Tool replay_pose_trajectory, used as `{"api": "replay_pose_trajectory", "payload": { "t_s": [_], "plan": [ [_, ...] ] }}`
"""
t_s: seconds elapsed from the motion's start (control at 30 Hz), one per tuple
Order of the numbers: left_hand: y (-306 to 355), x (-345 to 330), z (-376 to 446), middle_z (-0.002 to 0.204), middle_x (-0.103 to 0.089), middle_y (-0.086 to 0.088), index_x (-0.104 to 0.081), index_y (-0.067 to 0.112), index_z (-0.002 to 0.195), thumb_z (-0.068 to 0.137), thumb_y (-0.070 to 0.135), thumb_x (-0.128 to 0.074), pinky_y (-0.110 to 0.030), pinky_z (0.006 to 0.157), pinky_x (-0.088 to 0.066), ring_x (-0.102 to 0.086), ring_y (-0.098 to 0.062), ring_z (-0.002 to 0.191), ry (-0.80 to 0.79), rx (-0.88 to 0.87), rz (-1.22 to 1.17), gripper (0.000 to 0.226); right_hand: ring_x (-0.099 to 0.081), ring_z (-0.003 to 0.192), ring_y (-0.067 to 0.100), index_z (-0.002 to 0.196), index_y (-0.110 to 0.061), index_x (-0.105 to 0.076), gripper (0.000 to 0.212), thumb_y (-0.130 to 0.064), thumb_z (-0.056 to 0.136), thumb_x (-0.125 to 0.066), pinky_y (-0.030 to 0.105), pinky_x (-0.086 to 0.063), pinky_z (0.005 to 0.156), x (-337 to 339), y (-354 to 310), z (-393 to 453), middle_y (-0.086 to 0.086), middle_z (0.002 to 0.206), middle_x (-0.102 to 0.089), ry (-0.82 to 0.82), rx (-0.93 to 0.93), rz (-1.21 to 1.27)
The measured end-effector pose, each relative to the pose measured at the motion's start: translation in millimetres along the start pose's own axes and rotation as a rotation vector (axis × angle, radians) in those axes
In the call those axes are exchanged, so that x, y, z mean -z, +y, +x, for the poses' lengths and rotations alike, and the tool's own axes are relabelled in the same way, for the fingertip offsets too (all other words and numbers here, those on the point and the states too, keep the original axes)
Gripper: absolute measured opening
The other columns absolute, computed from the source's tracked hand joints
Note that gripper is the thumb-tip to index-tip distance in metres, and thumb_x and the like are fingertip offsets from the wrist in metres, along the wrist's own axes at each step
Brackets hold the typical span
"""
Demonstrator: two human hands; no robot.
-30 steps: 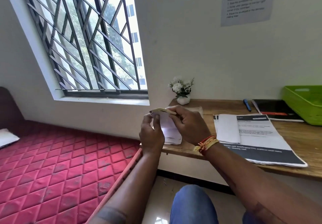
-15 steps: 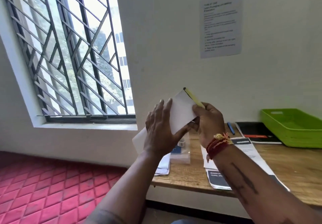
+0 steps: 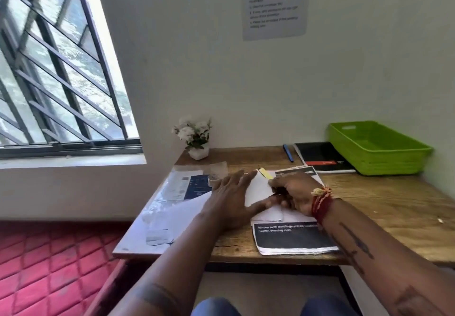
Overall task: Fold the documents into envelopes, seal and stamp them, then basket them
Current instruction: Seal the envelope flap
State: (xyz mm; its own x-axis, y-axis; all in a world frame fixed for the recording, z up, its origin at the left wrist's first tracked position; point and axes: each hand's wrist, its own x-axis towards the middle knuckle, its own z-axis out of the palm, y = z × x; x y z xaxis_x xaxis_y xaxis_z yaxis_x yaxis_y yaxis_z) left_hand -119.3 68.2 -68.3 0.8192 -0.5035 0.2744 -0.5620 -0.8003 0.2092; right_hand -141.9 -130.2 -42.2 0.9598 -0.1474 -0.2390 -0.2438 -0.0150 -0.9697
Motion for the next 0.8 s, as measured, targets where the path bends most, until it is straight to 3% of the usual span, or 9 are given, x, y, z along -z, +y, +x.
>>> {"api": "replay_pose_trajectory", "payload": {
  "t_s": [0.17,0.27,0.33,0.4,0.47,0.53,0.67,0.73,0.8],
  "plan": [
    [7,-12,33,0.165,-0.032,-0.006,-0.024,0.038,0.160,0.089,0.084,-0.042,-0.052,0.118,-0.022,-0.030,-0.032,0.149,-0.195,0.032,0.100,0.087,-0.064,0.054,0.023,0.089,0.001,-0.070,0.033,-0.029,0.099,-0.058,0.025,-0.048,0.045,18,-12,31,0.013,0.075,-0.073,0.050,0.054,-0.501],
    [4,-22,34,0.164,-0.033,-0.003,-0.030,0.040,0.157,0.084,0.089,-0.042,-0.051,0.118,-0.024,-0.028,-0.031,0.148,-0.146,0.053,0.047,0.089,-0.062,0.054,0.027,0.091,0.007,-0.068,0.027,-0.017,0.096,-0.057,0.029,-0.053,0.051,22,-19,49,0.017,0.074,-0.071,0.157,0.022,-0.419],
    [1,-27,31,0.163,-0.034,0.001,-0.031,0.043,0.156,0.080,0.091,-0.044,-0.050,0.118,-0.024,-0.029,-0.028,0.148,-0.105,0.067,-0.010,0.091,-0.059,0.052,0.024,0.091,0.006,-0.066,0.023,-0.015,0.095,-0.057,0.027,-0.051,0.047,24,-16,60,0.017,0.077,-0.069,0.180,-0.005,-0.386],
    [0,-28,28,0.162,-0.035,0.004,-0.029,0.046,0.156,0.077,0.093,-0.046,-0.049,0.119,-0.024,-0.029,-0.027,0.148,-0.090,0.060,-0.016,0.093,-0.062,0.056,0.022,0.099,-0.001,-0.064,0.017,-0.017,0.096,-0.057,0.028,-0.054,0.045,30,-5,88,0.016,0.092,-0.068,0.170,-0.044,-0.371],
    [0,-28,28,0.162,-0.035,0.004,-0.027,0.046,0.156,0.077,0.093,-0.046,-0.049,0.119,-0.023,-0.029,-0.027,0.148,-0.096,0.053,-0.004,0.094,-0.069,0.073,0.019,0.113,-0.008,-0.057,0.022,-0.026,0.103,-0.050,0.036,-0.060,0.072,35,15,139,0.014,0.117,-0.061,0.161,-0.109,-0.323],
    [0,-29,29,0.162,-0.035,0.003,-0.027,0.045,0.157,0.077,0.093,-0.044,-0.050,0.119,-0.023,-0.029,-0.027,0.148,-0.095,0.056,0.004,0.094,-0.064,0.105,0.024,0.123,-0.007,-0.060,0.040,-0.039,0.103,-0.048,0.035,-0.048,0.095,19,4,129,0.017,0.123,-0.061,0.203,-0.068,-0.514],
    [0,-30,29,0.163,-0.034,0.003,-0.027,0.044,0.157,0.078,0.093,-0.042,-0.051,0.120,-0.022,-0.029,-0.027,0.148,-0.095,0.065,0.009,0.094,-0.053,0.129,0.033,0.136,-0.005,-0.057,0.047,-0.037,0.102,-0.053,0.037,-0.041,0.106,-12,-33,84,0.016,0.141,-0.056,0.172,0.042,-0.783],
    [0,-30,29,0.162,-0.034,0.004,-0.028,0.045,0.156,0.077,0.094,-0.043,-0.051,0.120,-0.022,-0.029,-0.026,0.148,-0.087,0.064,0.002,0.093,-0.058,0.119,0.032,0.125,-0.005,-0.063,0.038,-0.033,0.102,-0.054,0.036,-0.045,0.099,-9,-35,89,0.014,0.133,-0.061,0.144,0.037,-0.801],
    [0,-30,28,0.161,-0.036,0.004,-0.029,0.046,0.154,0.077,0.094,-0.043,-0.050,0.121,-0.023,-0.031,-0.026,0.148,-0.073,0.063,-0.007,0.092,-0.062,0.087,0.026,0.090,-0.008,-0.066,0.027,-0.030,0.101,-0.056,0.033,-0.048,0.076,0,-34,93,0.012,0.103,-0.067,0.118,0.075,-0.853]
  ]
}}
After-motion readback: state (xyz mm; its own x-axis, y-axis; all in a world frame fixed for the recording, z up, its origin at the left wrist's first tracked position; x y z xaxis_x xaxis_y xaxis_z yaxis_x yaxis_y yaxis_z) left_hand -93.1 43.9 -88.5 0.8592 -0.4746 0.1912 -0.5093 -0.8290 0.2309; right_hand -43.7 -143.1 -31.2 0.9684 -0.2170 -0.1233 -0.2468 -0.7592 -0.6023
